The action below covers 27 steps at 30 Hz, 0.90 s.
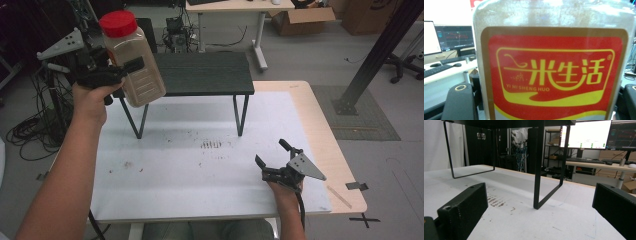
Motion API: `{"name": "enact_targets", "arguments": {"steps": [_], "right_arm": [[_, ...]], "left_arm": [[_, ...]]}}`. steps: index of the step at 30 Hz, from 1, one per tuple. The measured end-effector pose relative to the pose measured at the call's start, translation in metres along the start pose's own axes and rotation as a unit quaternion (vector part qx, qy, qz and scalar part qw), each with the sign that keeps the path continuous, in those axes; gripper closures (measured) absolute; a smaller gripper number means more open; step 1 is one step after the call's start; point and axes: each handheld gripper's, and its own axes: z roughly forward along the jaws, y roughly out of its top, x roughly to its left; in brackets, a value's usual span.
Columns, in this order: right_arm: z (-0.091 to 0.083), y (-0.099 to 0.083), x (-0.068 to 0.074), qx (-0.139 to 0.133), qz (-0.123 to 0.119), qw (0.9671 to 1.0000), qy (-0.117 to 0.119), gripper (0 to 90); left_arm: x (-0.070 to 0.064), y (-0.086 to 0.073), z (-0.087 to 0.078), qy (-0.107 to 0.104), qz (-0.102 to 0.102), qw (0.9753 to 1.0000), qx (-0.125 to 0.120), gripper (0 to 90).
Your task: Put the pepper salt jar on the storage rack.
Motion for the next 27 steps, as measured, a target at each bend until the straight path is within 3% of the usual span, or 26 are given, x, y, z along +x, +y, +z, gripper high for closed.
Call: {"name": "enact_targets", "arguments": {"steps": [8,16,27], "right_arm": [[0.0,0.0,0.0,0.0,-0.001,1.0,0.0,0.0],[0.0,0.0,0.0,0.0,0.0,1.0,-0.001,0.0],[0.0,0.0,0.0,0.001,0.0,1.0,-0.001,0.0]], "left_arm": [[0.023,0.002,0.021,0.017,-0.003,0.9997,0.017,23.7],[0.045,-0.007,0.031,0.037,-0.022,0.999,0.012,23.7],[0.055,-0.014,0.043,0.048,-0.02,0.9982,0.029,23.6]]}}
